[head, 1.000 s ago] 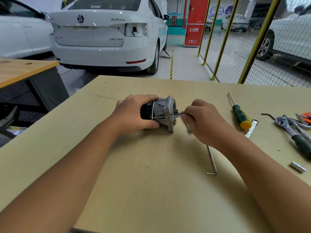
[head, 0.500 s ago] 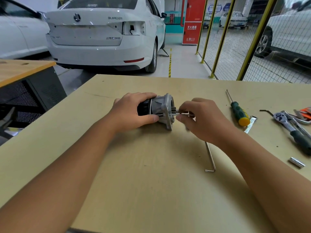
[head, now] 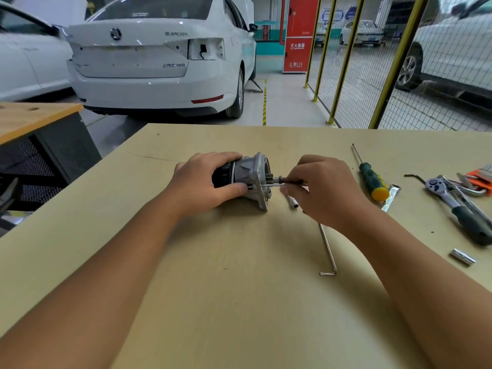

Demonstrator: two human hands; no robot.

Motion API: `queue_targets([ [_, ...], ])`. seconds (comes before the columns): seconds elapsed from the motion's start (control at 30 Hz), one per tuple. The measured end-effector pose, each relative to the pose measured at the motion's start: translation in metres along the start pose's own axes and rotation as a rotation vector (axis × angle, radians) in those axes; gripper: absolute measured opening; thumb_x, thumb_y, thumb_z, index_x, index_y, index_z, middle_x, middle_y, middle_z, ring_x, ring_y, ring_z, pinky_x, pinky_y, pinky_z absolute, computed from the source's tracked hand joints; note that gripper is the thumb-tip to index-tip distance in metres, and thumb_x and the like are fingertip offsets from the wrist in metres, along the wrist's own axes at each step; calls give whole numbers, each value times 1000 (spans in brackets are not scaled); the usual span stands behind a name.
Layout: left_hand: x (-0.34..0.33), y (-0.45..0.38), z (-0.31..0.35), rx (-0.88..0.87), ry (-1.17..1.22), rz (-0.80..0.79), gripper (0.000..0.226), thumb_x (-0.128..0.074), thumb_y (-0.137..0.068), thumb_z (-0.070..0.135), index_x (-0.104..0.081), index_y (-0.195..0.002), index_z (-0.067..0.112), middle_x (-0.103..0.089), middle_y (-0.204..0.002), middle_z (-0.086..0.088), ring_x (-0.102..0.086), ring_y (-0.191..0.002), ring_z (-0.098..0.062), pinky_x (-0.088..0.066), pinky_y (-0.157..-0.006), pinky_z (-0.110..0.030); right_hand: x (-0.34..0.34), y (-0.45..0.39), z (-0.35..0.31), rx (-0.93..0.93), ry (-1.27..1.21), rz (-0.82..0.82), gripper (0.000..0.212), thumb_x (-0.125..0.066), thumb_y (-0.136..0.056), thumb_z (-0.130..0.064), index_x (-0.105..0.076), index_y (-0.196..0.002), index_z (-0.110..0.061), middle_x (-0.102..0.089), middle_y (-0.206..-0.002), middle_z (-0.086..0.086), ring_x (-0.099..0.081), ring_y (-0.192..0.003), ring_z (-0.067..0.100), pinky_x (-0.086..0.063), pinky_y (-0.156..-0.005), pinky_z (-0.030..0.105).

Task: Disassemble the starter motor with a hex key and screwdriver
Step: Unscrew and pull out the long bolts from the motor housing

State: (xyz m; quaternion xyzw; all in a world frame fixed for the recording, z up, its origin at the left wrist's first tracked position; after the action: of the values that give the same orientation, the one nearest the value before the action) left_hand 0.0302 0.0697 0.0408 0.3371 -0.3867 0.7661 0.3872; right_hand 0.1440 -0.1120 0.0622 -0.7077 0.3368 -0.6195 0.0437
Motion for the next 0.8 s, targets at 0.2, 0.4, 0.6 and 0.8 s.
queue_targets([
  [0.2, 0, 0, 1, 14, 34, 13, 70, -66, -73, 67, -59, -138, 43, -66, -128, 18, -56, -125, -17, -41, -109, -53, -2, -1, 0, 15, -23, -15, 14, -71, -91, -33, -79, -94, -21, -60, -88, -7, -60, -82, 22, -51, -78, 45],
  [0.4, 0, -1, 0, 38, 48, 8, 91, -66, -54, 81, -59, -138, 46, -66, -130, 18, -57, -126, -17, -42, -109, -52, 2, -1, 6, -4, -23, -2, 16, -69, -92, -34, -78, -96, -21, -62, -87, -6, -59, -82, 19, -53, -76, 45],
  [0.6, -1, 1, 2, 9, 17, 22, 74, -58, -71, 77, -58, -138, 46, -66, -128, 21, -55, -124, -16, -40, -108, -53, 5, 1, 12, -46, -40, 33, 18, -69, -93, -36, -78, -94, -20, -61, -83, -7, -58, -79, 17, -54, -72, 43],
  [0.8, -2, -1, 3, 30, 1, 9, 89, -67, -55, 79, -58, -138, 48, -65, -130, 20, -56, -125, -17, -42, -108, -52, 2, 1, 14, -51, -77, 36, 17, -71, -92, -36, -78, -91, -20, -59, -79, -9, -57, -77, 15, -53, -68, 38],
])
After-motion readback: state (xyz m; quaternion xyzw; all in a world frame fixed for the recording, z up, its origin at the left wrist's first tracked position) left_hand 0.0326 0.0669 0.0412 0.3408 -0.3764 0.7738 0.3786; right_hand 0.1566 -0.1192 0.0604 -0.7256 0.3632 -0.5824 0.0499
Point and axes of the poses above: each hand's wrist, its own y-axis away from the middle knuckle, its own x-axis out of the back of the hand, z = x × y, the point moved 8 cm from there along -y, towards the middle knuckle
